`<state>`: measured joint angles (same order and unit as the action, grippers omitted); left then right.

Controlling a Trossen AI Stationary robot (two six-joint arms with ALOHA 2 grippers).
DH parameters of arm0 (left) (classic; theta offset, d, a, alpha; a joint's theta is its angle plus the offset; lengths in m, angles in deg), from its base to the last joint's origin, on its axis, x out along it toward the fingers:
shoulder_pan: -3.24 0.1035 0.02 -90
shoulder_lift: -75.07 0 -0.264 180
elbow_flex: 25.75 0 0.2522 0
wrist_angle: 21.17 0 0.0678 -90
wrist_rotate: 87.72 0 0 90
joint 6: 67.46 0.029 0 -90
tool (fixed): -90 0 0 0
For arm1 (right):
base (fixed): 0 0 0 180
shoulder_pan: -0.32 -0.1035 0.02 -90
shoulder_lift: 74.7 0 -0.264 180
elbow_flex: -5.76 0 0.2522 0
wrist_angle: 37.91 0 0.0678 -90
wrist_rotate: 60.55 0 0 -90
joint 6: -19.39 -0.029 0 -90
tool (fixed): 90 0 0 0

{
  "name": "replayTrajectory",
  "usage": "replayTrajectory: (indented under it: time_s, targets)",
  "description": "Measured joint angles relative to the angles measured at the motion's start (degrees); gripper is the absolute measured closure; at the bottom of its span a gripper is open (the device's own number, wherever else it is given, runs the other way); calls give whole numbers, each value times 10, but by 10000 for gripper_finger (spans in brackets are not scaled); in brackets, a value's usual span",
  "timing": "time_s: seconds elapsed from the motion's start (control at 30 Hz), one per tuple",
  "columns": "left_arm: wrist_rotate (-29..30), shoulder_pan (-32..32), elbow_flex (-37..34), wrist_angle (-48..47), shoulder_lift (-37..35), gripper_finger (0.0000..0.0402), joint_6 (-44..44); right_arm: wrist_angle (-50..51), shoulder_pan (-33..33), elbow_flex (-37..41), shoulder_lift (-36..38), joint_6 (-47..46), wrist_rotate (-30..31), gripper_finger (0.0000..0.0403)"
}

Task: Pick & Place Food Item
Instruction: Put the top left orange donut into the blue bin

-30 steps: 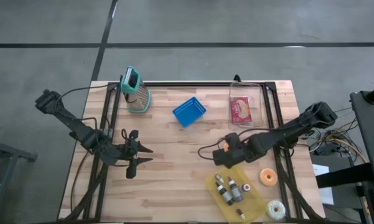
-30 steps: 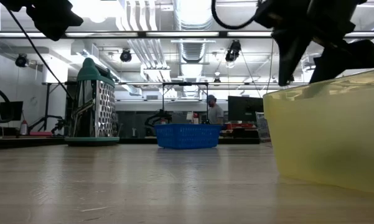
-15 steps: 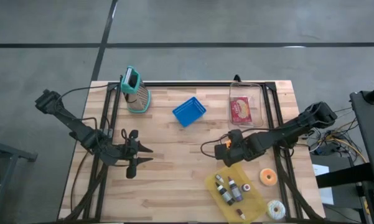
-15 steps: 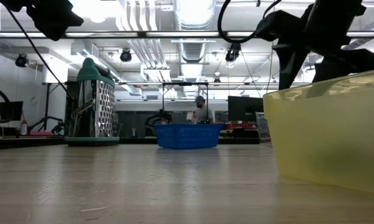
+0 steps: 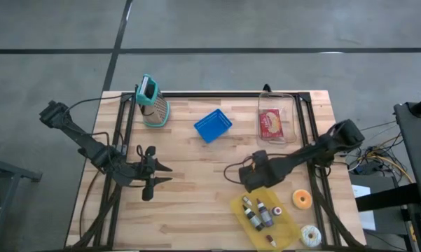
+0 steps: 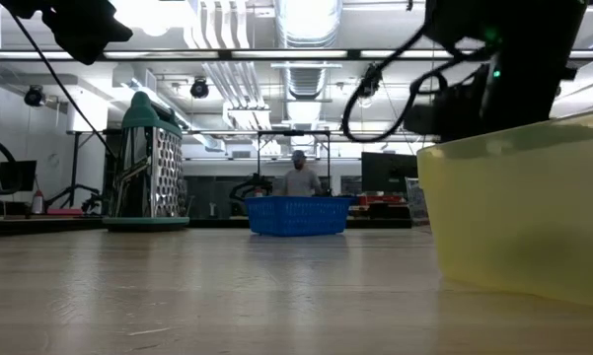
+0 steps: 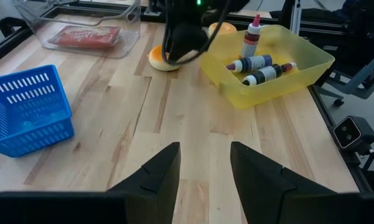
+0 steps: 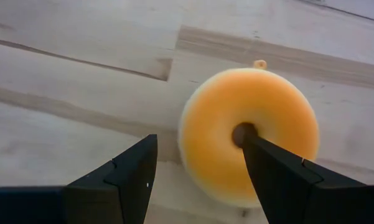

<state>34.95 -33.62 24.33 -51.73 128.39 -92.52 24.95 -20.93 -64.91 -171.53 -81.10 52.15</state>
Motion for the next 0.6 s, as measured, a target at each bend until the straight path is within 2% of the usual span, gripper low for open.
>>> replayTrajectory:
  time_s: [0.27,0.6]
  targets:
    - [3,0,0,0,0,252,0,0,3,-1,-44,1,0,170]
    - [12,0,0,0,0,252,0,-2,3,-1,-57,-1,3,180]
